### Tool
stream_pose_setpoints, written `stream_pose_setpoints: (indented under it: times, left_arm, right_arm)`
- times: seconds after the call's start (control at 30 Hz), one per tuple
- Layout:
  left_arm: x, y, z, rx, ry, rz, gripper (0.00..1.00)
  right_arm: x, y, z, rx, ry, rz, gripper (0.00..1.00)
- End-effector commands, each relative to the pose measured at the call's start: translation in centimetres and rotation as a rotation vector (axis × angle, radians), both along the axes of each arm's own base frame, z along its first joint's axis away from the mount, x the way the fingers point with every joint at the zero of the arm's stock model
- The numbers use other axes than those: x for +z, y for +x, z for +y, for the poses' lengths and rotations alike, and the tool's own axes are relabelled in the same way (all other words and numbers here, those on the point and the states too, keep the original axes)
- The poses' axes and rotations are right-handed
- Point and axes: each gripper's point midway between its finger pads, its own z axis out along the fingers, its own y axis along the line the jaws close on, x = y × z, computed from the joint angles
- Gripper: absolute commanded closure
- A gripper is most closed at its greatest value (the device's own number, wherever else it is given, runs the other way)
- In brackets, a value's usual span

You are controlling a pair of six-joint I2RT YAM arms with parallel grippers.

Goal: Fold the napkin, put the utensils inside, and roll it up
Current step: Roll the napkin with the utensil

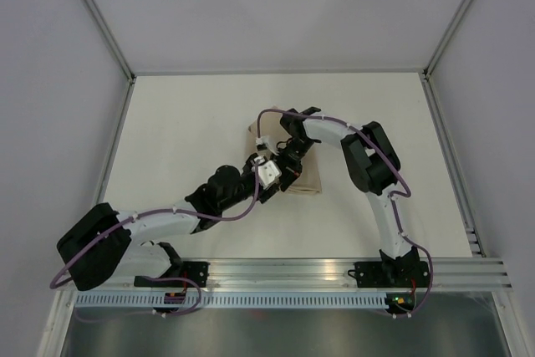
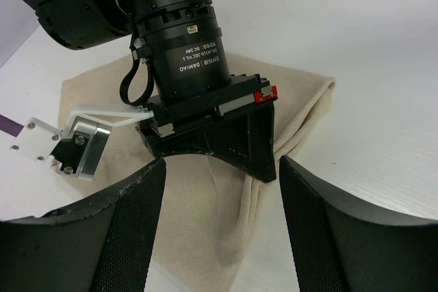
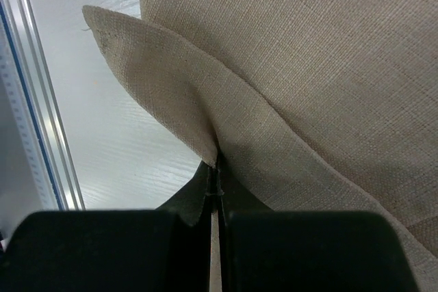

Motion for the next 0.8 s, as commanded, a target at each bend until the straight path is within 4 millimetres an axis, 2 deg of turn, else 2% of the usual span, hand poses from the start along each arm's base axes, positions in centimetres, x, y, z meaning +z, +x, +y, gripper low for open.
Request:
stream_pose_setpoints:
  times: [0.0, 0.13, 0.17, 0.2, 0.27, 0.77]
  left_arm:
    - [0.7, 1.2, -0.6, -0.005, 0.078, -0.056, 0.27]
    - [0.1, 1.4, -1.5, -0.042, 0.119, -0.036, 0.27]
    - [0.5, 1.8, -2.0, -0.045, 0.125, -0.039, 0.27]
    - [-1.2, 1.9, -2.0, -0.055, 0.182, -0.009, 0.27]
    - [-2.5, 2.0, -2.7, -0.080, 0.228, 0.026, 0.27]
    - [-6.6, 1.1, -4.6, -0.173, 0.360, 0.109, 0.27]
  right_arm:
    - [-2.8, -0.6, -2.0, 0.043, -0.072, 0.064, 1.00]
    - [-2.8, -0.1, -2.4, 0.046, -0.071, 0.070, 1.00]
    - [-2.8, -0.1, -2.5, 0.048, -0.072, 0.074, 0.99]
    - [-2.7, -0.1, -2.6, 0.048, -0.075, 0.080, 1.00]
    - [-2.8, 0.0, -2.7, 0.048, -0.078, 0.087, 1.00]
    - [-3.6, 0.8, -3.8, 0.039, -0.107, 0.118, 0.99]
